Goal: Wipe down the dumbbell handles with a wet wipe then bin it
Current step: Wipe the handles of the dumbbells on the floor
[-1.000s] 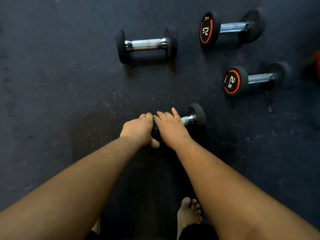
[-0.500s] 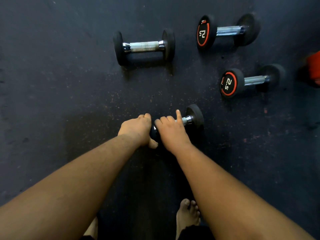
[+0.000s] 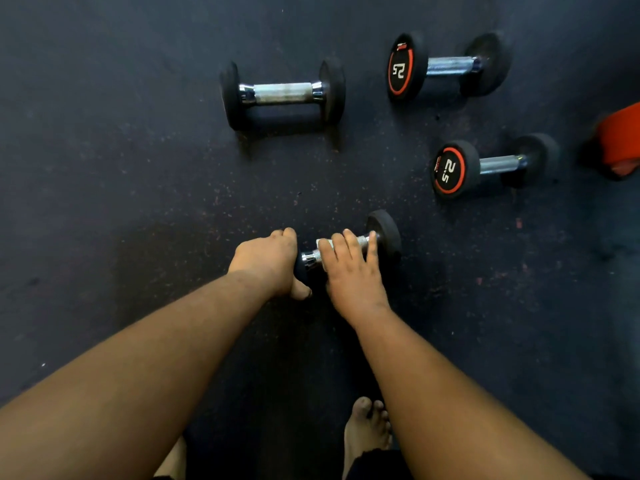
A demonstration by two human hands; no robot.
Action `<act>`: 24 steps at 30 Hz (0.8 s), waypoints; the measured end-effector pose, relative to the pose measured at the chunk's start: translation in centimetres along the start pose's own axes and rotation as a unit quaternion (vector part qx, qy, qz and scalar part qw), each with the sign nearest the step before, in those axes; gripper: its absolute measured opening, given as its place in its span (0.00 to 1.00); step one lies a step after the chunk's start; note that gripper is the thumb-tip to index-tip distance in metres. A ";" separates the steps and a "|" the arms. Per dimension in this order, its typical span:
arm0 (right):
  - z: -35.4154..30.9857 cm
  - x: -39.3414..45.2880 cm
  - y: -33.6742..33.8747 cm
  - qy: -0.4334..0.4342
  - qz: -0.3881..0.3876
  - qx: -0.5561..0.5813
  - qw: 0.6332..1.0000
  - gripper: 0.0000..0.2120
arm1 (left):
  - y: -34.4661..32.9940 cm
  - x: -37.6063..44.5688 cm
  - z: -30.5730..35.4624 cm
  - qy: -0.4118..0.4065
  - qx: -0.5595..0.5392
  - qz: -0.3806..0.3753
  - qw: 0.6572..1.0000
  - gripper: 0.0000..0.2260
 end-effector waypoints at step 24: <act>1.4 2.0 0.3 -0.054 0.005 -0.044 0.998 0.15 | 0.7 -0.2 0.2 -0.001 0.003 -0.014 1.000 0.44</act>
Point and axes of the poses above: each hand's wrist, its own x-axis towards the middle knuckle, its own y-axis out of the back of the hand, z = x × y, the point moved 1 cm from there along x, towards the middle knuckle, and after that the axes turned 8 degrees about z, right-handed, at the moved point
